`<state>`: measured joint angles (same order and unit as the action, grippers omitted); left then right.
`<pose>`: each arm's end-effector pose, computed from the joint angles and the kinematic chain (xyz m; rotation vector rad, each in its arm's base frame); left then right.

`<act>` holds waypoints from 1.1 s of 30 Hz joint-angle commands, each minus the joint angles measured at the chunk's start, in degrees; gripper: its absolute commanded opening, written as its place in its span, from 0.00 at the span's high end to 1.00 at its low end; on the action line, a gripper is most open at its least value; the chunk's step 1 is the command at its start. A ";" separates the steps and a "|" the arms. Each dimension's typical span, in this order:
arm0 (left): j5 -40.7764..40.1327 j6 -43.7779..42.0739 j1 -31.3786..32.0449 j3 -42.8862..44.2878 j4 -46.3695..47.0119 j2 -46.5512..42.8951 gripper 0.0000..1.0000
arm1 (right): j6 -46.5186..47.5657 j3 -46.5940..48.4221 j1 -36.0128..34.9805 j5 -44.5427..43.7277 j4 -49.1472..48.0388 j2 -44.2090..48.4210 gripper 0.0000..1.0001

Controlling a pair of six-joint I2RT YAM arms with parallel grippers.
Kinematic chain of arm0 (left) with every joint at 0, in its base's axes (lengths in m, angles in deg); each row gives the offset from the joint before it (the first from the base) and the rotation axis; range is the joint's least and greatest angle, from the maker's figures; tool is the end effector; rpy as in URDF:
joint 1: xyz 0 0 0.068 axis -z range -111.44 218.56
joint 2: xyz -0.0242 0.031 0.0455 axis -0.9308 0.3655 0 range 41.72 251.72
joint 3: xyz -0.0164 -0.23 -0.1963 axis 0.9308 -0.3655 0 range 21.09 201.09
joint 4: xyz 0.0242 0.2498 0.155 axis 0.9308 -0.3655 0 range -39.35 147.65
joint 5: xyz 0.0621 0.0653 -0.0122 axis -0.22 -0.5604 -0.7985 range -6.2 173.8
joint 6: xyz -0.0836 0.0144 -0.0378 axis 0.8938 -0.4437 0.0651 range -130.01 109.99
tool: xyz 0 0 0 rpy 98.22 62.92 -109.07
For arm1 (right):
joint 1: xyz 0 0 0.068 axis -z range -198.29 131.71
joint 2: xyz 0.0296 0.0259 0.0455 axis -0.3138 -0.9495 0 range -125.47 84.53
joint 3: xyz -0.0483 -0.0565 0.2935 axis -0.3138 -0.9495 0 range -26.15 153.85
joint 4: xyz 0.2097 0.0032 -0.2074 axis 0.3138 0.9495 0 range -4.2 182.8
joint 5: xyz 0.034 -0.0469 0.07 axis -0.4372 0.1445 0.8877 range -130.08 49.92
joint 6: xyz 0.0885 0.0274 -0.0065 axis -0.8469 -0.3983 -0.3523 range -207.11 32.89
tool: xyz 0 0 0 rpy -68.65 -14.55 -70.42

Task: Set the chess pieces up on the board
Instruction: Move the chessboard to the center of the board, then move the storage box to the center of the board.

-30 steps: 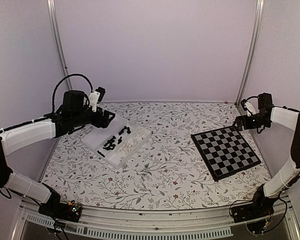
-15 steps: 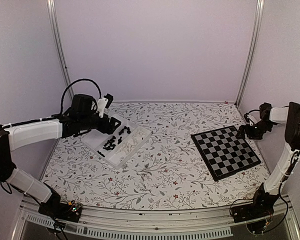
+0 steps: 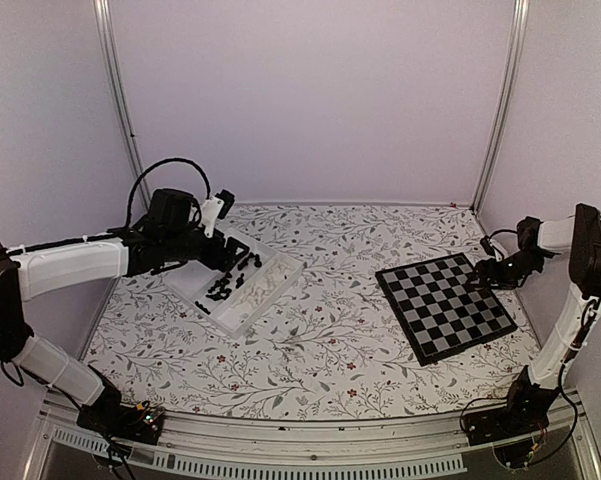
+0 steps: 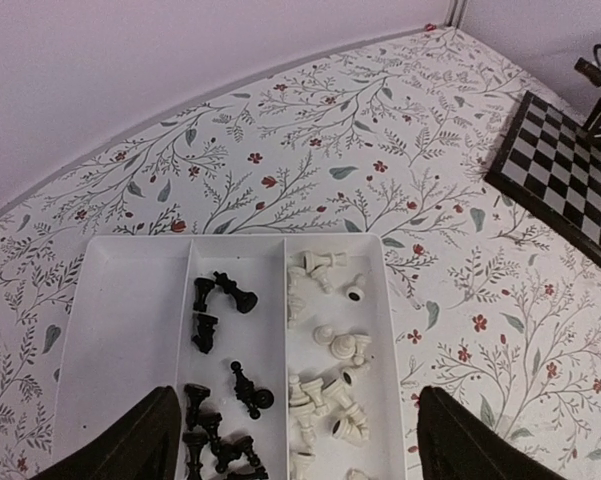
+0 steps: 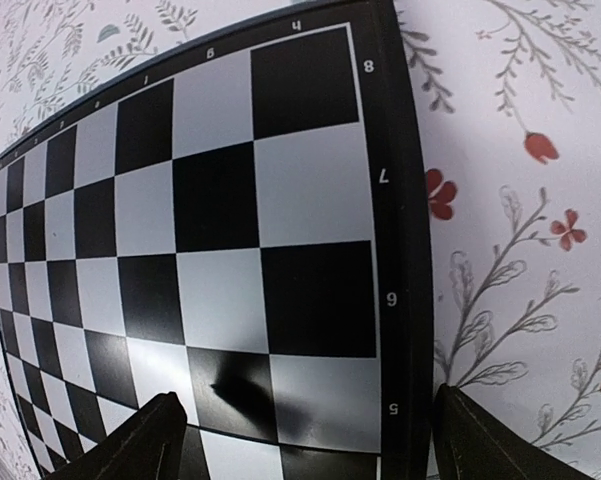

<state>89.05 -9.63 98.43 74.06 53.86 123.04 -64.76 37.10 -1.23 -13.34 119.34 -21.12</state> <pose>0.3291 -0.1980 0.2410 0.6015 2.0709 -0.4065 0.3773 -0.0764 0.1084 -0.2045 2.7080 0.4946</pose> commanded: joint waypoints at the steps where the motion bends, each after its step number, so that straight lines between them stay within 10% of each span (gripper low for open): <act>1: 0.64 -0.56 1.32 1.44 -0.18 0.98 0.17 | 2.34 -4.15 -0.12 6.66 4.54 2.17 0.14; 12: -4.72 4.11 3.57 4.05 -5.03 3.85 0.19 | 5.44 -8.18 -1.34 7.84 6.18 7.34 0.20; 33: -11.55 10.19 1.60 8.79 -22.21 16.12 0.54 | 8.09 -13.23 -8.64 5.65 2.44 13.34 0.24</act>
<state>76.00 1.01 100.51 80.35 35.13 137.93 -56.39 25.36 -9.62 -8.07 122.77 -11.94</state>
